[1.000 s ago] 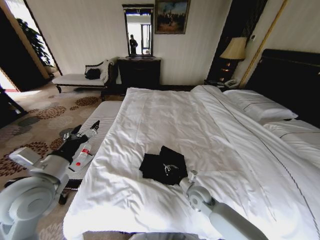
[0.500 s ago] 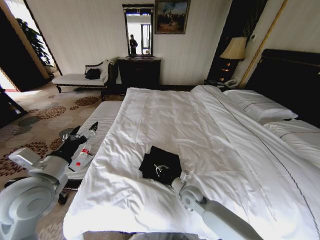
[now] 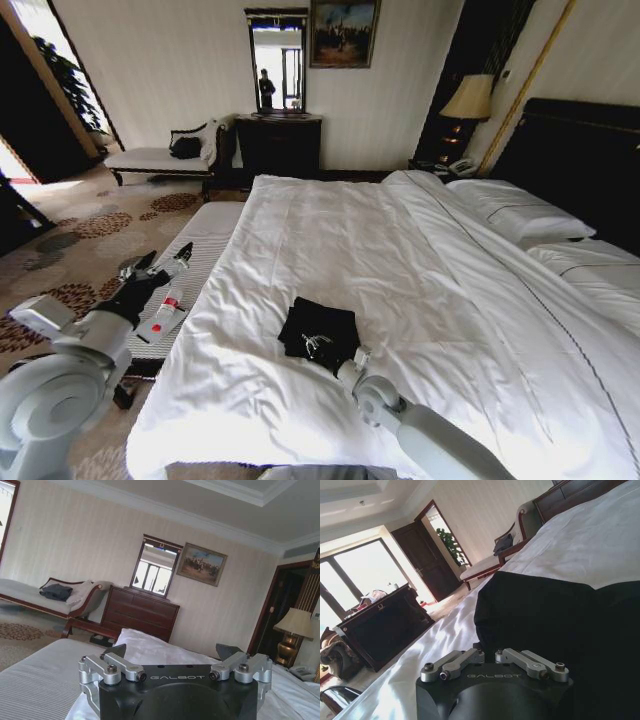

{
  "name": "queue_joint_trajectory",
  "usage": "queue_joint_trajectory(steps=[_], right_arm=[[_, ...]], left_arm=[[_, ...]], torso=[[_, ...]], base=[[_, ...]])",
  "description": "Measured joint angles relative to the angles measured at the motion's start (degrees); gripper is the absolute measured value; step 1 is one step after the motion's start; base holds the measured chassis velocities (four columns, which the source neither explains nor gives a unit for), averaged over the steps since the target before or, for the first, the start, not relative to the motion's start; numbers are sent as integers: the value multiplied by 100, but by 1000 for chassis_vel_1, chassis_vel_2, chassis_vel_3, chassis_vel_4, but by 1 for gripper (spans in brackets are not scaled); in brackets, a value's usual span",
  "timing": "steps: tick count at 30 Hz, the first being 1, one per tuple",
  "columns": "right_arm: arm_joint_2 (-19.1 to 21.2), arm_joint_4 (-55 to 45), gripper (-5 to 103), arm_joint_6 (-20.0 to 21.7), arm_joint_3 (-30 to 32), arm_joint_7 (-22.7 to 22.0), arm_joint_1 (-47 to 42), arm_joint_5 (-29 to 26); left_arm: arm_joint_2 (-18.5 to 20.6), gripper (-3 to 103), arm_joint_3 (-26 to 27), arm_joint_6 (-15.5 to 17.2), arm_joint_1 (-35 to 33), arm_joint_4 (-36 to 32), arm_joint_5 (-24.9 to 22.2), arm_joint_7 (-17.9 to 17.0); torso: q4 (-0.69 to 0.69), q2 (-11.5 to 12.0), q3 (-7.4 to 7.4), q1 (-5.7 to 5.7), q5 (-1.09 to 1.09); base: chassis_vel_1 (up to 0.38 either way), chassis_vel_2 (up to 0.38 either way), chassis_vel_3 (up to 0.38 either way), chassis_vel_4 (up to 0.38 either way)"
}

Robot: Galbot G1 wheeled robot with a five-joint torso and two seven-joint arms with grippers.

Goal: Fold the clothes on the bed.

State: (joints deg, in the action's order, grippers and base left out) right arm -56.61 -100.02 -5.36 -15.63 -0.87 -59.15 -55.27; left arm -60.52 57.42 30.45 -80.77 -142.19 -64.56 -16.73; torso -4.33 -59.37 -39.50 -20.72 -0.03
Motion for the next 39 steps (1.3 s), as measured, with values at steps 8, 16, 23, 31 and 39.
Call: queue_joint_trajectory(steps=[8,16,23,31,39], right_arm=[[-16,-42,21,-370,9,277,-90,135],[28,-354,54,-904,144,1079,-192,58],[-190,-14,81,-568,324,331,216,-615],[-932,960,100,-475,-91,134,888,-696],[-1735,1921,100,-499,-401,285,1447,-373]], left_arm=[[-43,100,43,17,-90,-50,35,-12],[-98,100,29,77,-133,-77,75,-59],[-130,100,34,81,-168,-103,109,-66],[-109,100,243,82,-235,-104,75,-67],[-127,100,436,82,-306,-106,23,-76]], torso=[[0,0,0,0,1],[0,0,0,0,0],[-2,0,0,0,0],[2,0,0,0,-1],[2,0,-1,-1,0]], base=[[0,0,0,0],[0,0,0,0],[0,0,0,0],[0,0,0,0],[0,0,0,0]])
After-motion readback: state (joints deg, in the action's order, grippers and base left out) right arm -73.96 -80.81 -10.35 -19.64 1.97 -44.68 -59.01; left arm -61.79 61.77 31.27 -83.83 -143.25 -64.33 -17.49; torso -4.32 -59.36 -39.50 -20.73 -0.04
